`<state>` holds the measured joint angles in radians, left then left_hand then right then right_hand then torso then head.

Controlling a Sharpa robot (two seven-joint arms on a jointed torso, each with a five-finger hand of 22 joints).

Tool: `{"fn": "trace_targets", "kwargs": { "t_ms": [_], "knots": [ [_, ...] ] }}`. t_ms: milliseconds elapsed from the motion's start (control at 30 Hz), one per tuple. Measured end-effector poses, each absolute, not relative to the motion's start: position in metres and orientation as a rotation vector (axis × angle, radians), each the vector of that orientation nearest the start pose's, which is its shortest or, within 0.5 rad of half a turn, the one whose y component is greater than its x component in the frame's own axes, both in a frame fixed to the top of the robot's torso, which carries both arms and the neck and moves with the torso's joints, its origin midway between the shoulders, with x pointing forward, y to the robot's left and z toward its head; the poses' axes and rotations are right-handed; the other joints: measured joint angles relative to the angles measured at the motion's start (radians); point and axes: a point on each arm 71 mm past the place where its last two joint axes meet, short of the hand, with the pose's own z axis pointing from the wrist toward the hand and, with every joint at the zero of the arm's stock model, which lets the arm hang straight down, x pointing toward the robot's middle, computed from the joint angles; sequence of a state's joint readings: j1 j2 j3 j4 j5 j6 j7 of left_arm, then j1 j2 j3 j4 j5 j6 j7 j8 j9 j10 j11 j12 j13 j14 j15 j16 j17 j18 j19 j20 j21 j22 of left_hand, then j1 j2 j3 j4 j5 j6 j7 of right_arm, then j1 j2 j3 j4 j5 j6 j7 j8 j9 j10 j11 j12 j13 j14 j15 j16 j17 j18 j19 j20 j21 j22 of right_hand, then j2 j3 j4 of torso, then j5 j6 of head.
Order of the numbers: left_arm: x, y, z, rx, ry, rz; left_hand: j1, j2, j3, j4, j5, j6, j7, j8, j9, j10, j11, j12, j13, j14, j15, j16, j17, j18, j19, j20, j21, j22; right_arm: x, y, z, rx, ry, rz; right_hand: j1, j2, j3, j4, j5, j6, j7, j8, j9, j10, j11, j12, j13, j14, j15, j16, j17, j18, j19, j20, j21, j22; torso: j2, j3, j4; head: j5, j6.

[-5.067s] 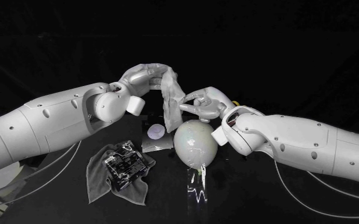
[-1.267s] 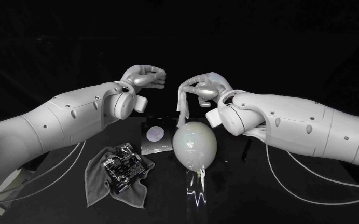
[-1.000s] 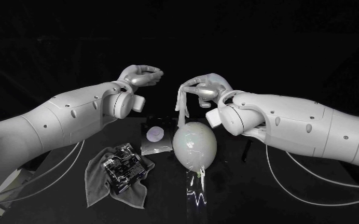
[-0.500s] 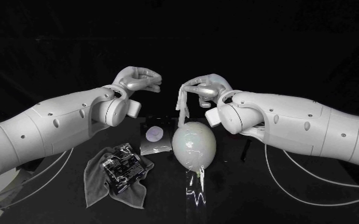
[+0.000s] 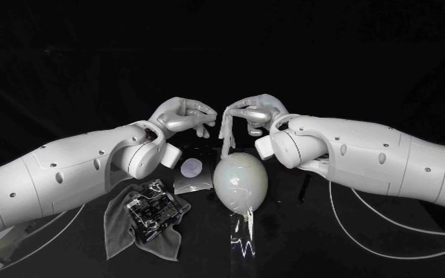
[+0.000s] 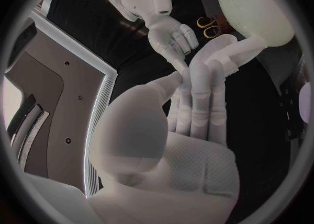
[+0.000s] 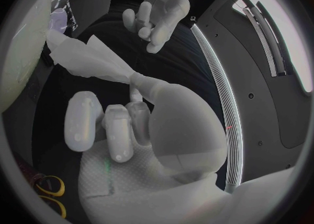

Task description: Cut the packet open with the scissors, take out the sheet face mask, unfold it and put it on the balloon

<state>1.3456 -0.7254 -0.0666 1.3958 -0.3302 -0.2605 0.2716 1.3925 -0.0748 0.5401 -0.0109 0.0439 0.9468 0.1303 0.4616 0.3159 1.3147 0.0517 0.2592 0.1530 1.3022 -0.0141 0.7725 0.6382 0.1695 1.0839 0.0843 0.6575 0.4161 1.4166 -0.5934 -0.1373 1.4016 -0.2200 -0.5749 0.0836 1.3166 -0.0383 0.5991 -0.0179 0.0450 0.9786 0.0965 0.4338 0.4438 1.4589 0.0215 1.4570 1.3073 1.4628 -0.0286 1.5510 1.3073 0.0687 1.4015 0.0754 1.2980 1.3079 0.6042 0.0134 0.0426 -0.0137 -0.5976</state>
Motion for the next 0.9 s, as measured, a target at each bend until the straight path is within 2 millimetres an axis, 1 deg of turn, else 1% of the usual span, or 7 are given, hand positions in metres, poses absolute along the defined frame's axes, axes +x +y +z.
{"fn": "trace_targets", "kwargs": {
  "t_ms": [67, 100, 233, 300, 433, 600, 900],
  "knots": [
    [0.527, 0.173, -0.124, -0.659, 1.544, -1.437, -0.010, -0.003, 0.001, 0.001, 0.001, 0.000, 0.000, -0.014, -0.006, 0.020, -0.007, 0.021, 0.015, 0.023, -0.007, 0.039, 0.025, 0.000, 0.004, -0.004, 0.023, 0.014, 0.529, -0.129, -0.121, 0.894, 1.533, 1.215, 0.000, 0.000, 0.000, 0.000, -0.001, 0.000, 0.000, 0.000, 0.000, -0.001, -0.001, 0.000, 0.000, 0.000, 0.000, 0.001, 0.000, 0.000, 0.000, 0.000, 0.000, 0.000, 0.000, -0.0007, -0.0004, 0.000, 0.001],
    [0.527, 0.170, -0.125, -0.655, 1.547, -1.437, -0.020, -0.008, 0.004, 0.004, 0.003, 0.001, -0.001, -0.025, -0.010, 0.032, -0.013, 0.042, 0.030, 0.048, -0.011, 0.098, 0.080, 0.000, 0.012, -0.012, 0.041, 0.025, 0.528, -0.129, -0.120, 0.892, 1.535, 1.217, 0.000, 0.000, 0.000, 0.000, -0.001, 0.000, 0.000, 0.000, 0.000, -0.001, -0.001, 0.000, 0.000, 0.000, 0.000, 0.003, 0.000, 0.000, 0.000, 0.000, 0.000, 0.000, 0.001, -0.0007, -0.0006, 0.000, 0.001],
    [0.525, 0.162, -0.125, -0.638, 1.557, -1.436, -0.034, -0.014, 0.008, 0.003, 0.006, 0.010, -0.010, -0.044, -0.020, 0.041, -0.019, 0.090, 0.068, 0.087, -0.016, 0.225, 0.199, -0.001, 0.021, -0.021, 0.079, 0.048, 0.524, -0.128, -0.120, 0.887, 1.544, 1.224, 0.000, 0.000, 0.000, 0.000, -0.001, 0.000, 0.000, 0.000, 0.000, -0.001, -0.001, 0.000, 0.001, 0.000, 0.000, 0.003, 0.000, 0.000, 0.000, 0.000, 0.000, 0.000, 0.001, -0.0002, -0.0013, 0.000, 0.002],
    [0.524, 0.159, -0.125, -0.629, 1.560, -1.432, -0.036, -0.025, 0.011, 0.000, 0.006, 0.021, -0.018, -0.048, -0.021, 0.046, -0.024, 0.123, 0.094, 0.107, -0.021, 0.292, 0.264, -0.001, 0.029, -0.027, 0.098, 0.060, 0.522, -0.127, -0.120, 0.883, 1.548, 1.228, 0.000, 0.000, 0.000, 0.000, -0.001, 0.000, 0.000, 0.000, 0.000, -0.001, -0.001, 0.000, 0.001, 0.000, 0.000, 0.003, 0.000, 0.000, 0.000, 0.000, 0.000, 0.000, 0.001, -0.0001, -0.0016, 0.000, 0.001],
    [0.523, 0.155, -0.126, -0.615, 1.567, -1.417, -0.044, -0.035, 0.023, 0.006, 0.006, 0.026, -0.017, -0.076, -0.030, 0.026, -0.024, 0.188, 0.152, 0.115, -0.027, 0.372, 0.332, -0.001, 0.032, -0.027, 0.134, 0.084, 0.520, -0.127, -0.120, 0.877, 1.552, 1.232, -0.001, -0.001, 0.003, 0.003, -0.001, 0.000, 0.000, 0.000, 0.000, 0.001, 0.002, -0.002, 0.001, 0.000, 0.000, 0.003, 0.000, 0.000, 0.000, 0.000, 0.000, 0.000, 0.001, 0.0011, -0.0017, 0.000, 0.001],
    [0.523, 0.153, -0.126, -0.601, 1.576, -1.393, -0.045, -0.036, 0.032, 0.010, 0.006, 0.026, -0.017, -0.095, -0.038, 0.004, -0.023, 0.226, 0.189, 0.117, -0.028, 0.402, 0.357, -0.001, 0.032, -0.027, 0.150, 0.095, 0.518, -0.127, -0.120, 0.873, 1.554, 1.233, -0.001, -0.001, 0.003, 0.003, -0.001, -0.001, 0.001, 0.000, 0.000, 0.001, 0.002, -0.002, 0.001, 0.000, 0.000, 0.003, 0.001, 0.000, 0.000, 0.000, -0.001, 0.000, 0.000, 0.0012, -0.0016, 0.000, 0.001],
    [0.523, 0.153, -0.127, -0.586, 1.589, -1.343, -0.045, -0.036, 0.036, 0.005, 0.006, 0.034, -0.012, -0.098, -0.040, -0.005, -0.025, 0.244, 0.209, 0.117, -0.028, 0.410, 0.363, -0.002, 0.027, -0.031, 0.155, 0.101, 0.517, -0.127, -0.119, 0.869, 1.555, 1.234, -0.007, -0.001, 0.006, 0.000, -0.003, -0.005, 0.001, 0.001, 0.000, 0.000, 0.003, -0.003, 0.000, 0.000, 0.000, 0.002, 0.001, 0.000, 0.000, 0.000, -0.001, 0.000, 0.000, 0.0012, 0.0001, -0.002, 0.002]
  ]
}}
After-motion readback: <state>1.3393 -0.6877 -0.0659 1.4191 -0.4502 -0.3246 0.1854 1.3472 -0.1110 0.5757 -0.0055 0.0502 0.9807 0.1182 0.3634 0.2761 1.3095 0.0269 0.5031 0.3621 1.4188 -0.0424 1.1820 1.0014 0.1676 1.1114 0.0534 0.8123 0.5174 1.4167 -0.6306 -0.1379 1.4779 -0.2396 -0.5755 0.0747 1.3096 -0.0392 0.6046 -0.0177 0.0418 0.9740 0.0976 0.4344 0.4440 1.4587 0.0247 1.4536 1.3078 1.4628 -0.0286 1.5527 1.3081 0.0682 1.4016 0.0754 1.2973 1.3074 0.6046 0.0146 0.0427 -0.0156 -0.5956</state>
